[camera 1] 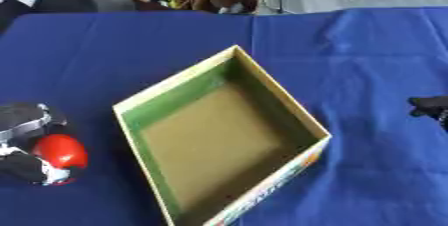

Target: Pick up objects on the table and place them in the box.

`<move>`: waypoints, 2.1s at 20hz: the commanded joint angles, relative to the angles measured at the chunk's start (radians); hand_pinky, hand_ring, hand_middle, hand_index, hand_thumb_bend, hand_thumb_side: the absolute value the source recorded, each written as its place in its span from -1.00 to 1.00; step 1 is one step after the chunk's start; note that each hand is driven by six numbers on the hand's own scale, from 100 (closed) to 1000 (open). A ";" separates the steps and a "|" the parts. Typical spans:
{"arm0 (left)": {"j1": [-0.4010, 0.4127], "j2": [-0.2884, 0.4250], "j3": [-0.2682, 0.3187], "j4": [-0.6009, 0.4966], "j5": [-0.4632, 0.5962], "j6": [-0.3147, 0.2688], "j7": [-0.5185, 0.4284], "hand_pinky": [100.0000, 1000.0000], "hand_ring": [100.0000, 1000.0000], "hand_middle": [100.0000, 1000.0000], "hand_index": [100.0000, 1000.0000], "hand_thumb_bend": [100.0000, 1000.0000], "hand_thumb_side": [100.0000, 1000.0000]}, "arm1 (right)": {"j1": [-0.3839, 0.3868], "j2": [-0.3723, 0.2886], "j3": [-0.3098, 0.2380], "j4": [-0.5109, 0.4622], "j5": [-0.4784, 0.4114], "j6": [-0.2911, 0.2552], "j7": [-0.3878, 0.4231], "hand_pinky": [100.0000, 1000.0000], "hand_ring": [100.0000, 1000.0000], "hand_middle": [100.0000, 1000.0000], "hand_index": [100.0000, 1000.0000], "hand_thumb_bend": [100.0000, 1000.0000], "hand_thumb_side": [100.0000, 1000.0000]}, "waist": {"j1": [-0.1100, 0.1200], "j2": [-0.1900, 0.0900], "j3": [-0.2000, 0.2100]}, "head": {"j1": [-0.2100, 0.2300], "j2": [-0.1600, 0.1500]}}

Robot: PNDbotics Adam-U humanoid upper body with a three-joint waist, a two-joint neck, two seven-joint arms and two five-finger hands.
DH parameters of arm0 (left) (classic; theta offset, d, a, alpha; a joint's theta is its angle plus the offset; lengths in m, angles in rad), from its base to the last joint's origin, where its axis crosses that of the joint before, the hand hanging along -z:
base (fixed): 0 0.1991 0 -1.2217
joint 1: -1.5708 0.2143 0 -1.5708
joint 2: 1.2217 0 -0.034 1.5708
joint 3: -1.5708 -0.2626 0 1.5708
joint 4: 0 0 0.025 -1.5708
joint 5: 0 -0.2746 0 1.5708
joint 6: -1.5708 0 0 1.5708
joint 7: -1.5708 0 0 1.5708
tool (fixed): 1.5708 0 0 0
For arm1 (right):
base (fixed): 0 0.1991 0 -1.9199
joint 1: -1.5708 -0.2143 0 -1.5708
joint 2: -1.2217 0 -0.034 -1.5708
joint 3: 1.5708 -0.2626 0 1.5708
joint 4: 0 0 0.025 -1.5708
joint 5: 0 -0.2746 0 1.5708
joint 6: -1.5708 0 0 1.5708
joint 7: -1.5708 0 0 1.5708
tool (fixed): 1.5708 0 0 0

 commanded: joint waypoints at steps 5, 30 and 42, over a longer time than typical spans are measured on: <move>-0.022 0.054 0.052 -0.073 -0.005 0.012 0.002 -0.75 -0.39 -0.18 0.20 -0.68 -0.77 | 0.001 -0.011 -0.007 -0.014 0.007 0.005 -0.004 0.80 0.64 0.03 0.33 -1.00 1.00 | 0.008 -0.032 0.006 | -0.005 -0.002; -0.531 -0.149 -0.035 -0.183 0.131 -0.009 -0.207 -0.77 -0.47 -0.21 0.18 -0.97 -0.83 | 0.025 -0.035 -0.002 -0.014 -0.010 0.017 -0.006 0.80 0.63 0.03 0.33 -1.00 1.00 | 0.038 -0.080 0.002 | -0.038 0.035; -0.673 -0.366 -0.155 0.037 0.107 -0.052 -0.248 -0.77 -0.47 -0.21 0.16 -1.00 -0.71 | 0.025 -0.034 0.004 -0.014 -0.011 0.021 0.003 0.80 0.64 0.03 0.33 -1.00 1.00 | 0.048 -0.080 -0.023 | -0.028 0.030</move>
